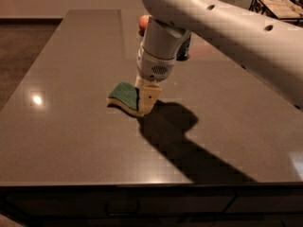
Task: Pick sponge
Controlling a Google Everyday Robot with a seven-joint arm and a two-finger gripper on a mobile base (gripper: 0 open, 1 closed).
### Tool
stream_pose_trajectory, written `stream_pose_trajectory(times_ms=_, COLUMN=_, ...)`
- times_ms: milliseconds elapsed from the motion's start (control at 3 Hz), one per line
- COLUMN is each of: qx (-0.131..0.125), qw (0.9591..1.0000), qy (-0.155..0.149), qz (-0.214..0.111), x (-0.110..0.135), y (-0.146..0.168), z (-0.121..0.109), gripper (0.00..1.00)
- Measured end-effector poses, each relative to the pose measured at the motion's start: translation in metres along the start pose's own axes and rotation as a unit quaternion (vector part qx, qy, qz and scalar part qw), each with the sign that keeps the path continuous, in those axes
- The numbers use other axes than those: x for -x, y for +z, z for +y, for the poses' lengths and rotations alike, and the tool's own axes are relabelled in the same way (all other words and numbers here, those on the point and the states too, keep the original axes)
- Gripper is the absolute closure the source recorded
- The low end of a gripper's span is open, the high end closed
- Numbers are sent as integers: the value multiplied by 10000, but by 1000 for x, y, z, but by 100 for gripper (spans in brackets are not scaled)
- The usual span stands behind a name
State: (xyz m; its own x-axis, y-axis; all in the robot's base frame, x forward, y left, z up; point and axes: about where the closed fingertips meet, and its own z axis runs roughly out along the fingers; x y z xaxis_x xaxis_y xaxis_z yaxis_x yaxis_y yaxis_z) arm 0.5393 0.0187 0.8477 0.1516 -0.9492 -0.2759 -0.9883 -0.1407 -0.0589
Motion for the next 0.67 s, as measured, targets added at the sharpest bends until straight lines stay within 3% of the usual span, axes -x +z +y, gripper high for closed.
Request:
stream_pose_trajectory(times_ms=333, qx=-234, qw=9994, qy=224, qz=-77, x=-8, y=-25, z=-7, gripper=87)
stream_pose_trajectory(times_ms=667, qx=-512, qw=9972, qy=531, qz=-79, x=-20, y=-59, z=-21, gripper=100)
